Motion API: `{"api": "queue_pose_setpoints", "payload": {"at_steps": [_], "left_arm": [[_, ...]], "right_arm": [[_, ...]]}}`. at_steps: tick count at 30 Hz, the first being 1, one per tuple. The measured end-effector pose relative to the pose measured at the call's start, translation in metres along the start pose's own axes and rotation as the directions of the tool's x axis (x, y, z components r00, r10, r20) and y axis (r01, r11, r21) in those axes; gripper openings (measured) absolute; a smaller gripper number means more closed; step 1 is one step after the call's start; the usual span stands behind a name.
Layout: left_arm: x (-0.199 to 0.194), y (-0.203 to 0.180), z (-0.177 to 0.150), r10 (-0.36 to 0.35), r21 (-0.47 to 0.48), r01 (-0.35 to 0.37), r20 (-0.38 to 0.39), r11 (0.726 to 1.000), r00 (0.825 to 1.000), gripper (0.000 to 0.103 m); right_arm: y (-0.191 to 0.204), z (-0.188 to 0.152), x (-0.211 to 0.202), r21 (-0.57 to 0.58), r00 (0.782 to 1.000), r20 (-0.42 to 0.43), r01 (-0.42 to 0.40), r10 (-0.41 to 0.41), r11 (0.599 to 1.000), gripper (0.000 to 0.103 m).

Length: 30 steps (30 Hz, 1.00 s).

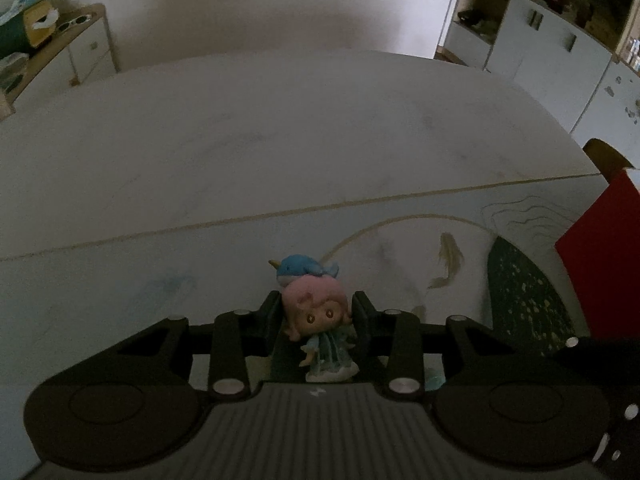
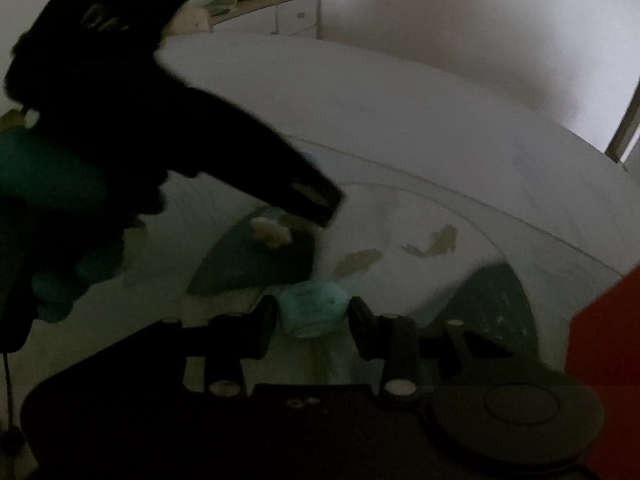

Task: Organize rigid objects
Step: 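Grasp the small doll figurine with the left tool while the right tool grasps the teal ball, then carry the doll figurine and teal ball over the cardboard box with both tools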

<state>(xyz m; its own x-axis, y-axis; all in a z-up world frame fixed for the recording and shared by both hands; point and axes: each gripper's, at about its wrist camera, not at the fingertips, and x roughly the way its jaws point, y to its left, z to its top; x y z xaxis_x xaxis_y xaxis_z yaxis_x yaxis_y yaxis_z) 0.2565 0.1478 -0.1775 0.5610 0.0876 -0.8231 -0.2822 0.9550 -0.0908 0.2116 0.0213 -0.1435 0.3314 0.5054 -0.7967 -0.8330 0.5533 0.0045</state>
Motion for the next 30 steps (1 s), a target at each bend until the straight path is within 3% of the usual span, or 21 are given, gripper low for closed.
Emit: {"api": "queue_pose_setpoints", "payload": {"at_steps": [6,13,18,30], "left_arm": [[-0.019,0.002,-0.009,-0.001,-0.018,0.002,0.005,1.000,1.000,0.037],[-0.044,-0.001,-0.027,0.005,-0.026,-0.005,0.014,1.000,1.000,0.037],[-0.066,-0.003,-0.039,0.004,-0.064,-0.003,0.018,0.998,1.000,0.037],[-0.125,-0.051,-0.048,-0.020,-0.042,0.021,0.034,0.999,0.999,0.037]], "right_arm": [[0.001,-0.004,-0.031,0.055,1.000,0.020,0.005,-0.006,0.998,0.038],[-0.038,-0.010,-0.048,0.102,0.997,0.074,-0.009,0.001,0.995,0.038],[-0.047,-0.018,-0.090,0.113,0.991,0.134,-0.014,-0.001,0.994,0.038],[-0.099,-0.049,-0.150,0.098,0.983,0.180,0.029,-0.046,0.995,0.038]]}}
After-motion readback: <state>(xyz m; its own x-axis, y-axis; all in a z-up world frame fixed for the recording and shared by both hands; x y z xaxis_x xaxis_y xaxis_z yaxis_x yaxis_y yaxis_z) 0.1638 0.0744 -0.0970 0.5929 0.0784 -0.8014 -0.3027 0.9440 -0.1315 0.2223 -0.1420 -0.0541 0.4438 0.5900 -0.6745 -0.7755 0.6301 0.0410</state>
